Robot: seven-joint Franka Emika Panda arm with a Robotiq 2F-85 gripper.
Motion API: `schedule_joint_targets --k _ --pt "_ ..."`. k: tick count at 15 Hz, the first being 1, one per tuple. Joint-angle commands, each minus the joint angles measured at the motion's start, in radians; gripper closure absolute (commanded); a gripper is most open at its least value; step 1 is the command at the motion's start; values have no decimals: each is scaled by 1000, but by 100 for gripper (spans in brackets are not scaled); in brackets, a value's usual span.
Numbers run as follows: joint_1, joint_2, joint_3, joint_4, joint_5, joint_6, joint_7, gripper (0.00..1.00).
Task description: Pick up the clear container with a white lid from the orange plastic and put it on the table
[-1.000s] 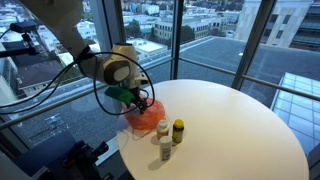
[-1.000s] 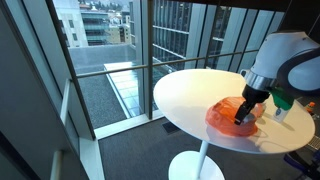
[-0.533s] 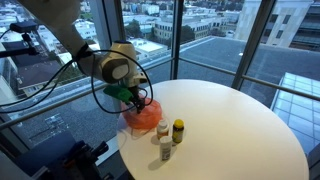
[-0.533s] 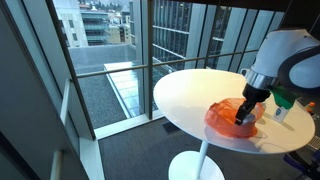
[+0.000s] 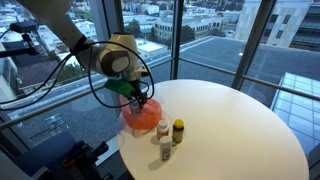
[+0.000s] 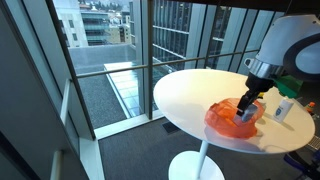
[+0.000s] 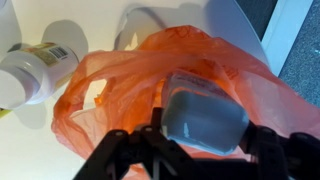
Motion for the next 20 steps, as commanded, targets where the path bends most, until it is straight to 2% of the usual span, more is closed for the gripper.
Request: schedule_joint_targets --k 1,7,14,16,20 --pt "-9 -78 -18 18 -5 -72 3 57" --pt "-36 -207 -54 29 0 -180 -21 57" --pt "-88 -362 -100 -32 -23 -309 -44 57" --pt "-109 -394 -116 -63 -35 -319 -51 57" --pt "-147 -396 -156 -126 -51 -255 -76 57"
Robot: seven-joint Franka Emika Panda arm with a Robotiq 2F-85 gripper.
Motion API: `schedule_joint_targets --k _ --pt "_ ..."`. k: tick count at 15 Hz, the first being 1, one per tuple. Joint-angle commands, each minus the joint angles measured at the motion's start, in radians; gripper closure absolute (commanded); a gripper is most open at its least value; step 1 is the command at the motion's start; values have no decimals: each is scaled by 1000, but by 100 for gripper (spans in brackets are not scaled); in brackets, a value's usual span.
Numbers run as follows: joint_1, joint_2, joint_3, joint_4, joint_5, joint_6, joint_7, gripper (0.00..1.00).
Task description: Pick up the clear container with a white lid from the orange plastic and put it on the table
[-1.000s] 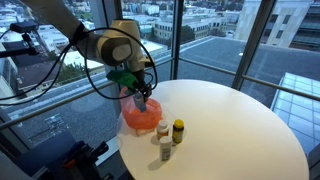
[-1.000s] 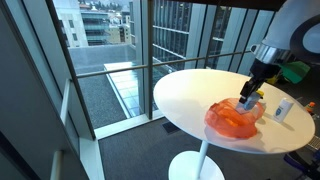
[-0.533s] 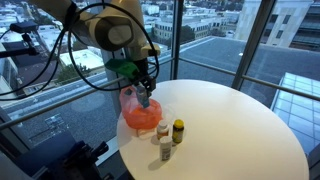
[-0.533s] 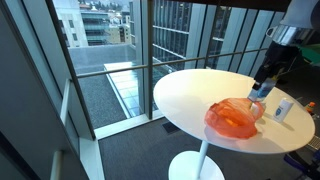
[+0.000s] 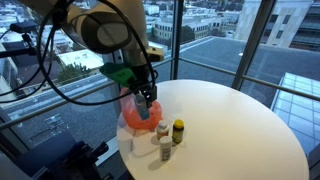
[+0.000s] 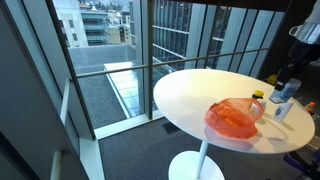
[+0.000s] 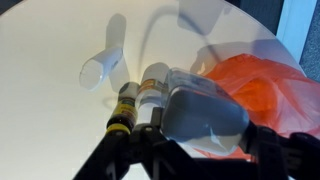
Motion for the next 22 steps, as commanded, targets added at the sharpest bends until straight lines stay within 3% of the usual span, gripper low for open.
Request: schedule_joint_targets --k 1,9,22 --pt "-28 -11 -35 -63 -12 65 -44 57" --pt "-30 133 -52 -109 3 240 -73 57" --pt "-43 391 -38 -6 154 358 -240 57"
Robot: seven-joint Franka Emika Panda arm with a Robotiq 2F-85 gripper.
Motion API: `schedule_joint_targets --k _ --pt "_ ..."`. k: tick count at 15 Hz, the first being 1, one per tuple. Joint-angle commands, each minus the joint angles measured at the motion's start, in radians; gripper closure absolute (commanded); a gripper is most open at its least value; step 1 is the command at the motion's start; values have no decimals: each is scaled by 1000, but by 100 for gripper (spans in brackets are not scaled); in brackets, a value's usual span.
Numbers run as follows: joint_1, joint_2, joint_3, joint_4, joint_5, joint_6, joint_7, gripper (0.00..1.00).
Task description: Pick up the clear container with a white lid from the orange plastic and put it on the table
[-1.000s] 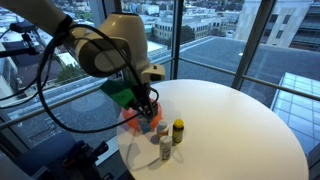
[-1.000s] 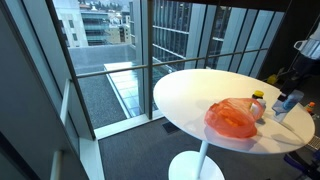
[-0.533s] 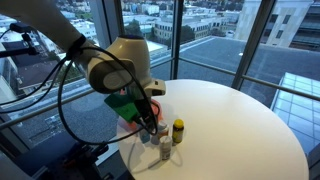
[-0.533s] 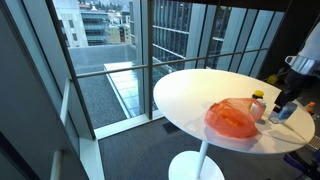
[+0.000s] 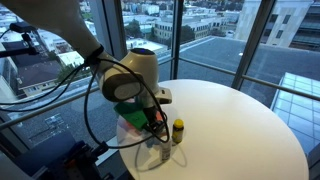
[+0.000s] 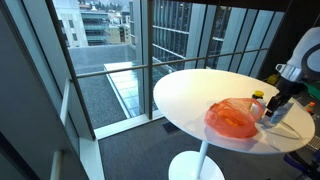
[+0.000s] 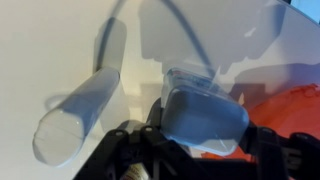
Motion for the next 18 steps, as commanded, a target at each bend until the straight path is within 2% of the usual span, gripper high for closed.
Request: schedule_joint_targets --k 1,6,7,9,18 --pt "-16 48 15 41 52 11 -67 57" --pt "-20 62 28 54 60 11 -87 57" --pt "-19 59 29 52 56 12 -85 16" --pt "-18 50 33 48 55 11 -87 2" --pt "-4 -48 40 23 27 -46 -69 0"
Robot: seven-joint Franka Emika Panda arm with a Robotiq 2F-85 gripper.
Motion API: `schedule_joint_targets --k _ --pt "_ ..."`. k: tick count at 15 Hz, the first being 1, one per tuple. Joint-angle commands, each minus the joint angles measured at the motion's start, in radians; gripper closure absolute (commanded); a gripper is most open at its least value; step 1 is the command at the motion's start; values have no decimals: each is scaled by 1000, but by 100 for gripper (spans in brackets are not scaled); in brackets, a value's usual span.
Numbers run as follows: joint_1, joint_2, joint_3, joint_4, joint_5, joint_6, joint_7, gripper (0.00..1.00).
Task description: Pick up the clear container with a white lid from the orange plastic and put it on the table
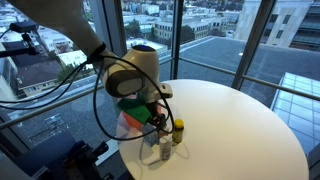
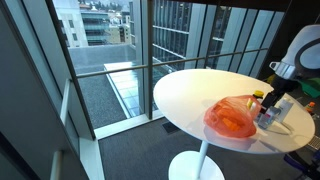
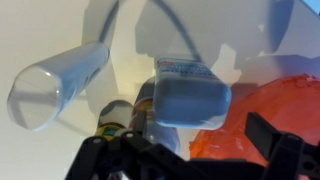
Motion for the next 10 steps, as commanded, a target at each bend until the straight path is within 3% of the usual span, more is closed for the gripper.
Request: schedule_joint_targets --k 1,10 --pt "-2 -85 1 -21 -13 -59 3 0" --pt "6 -299 4 -41 -73 -312 111 0"
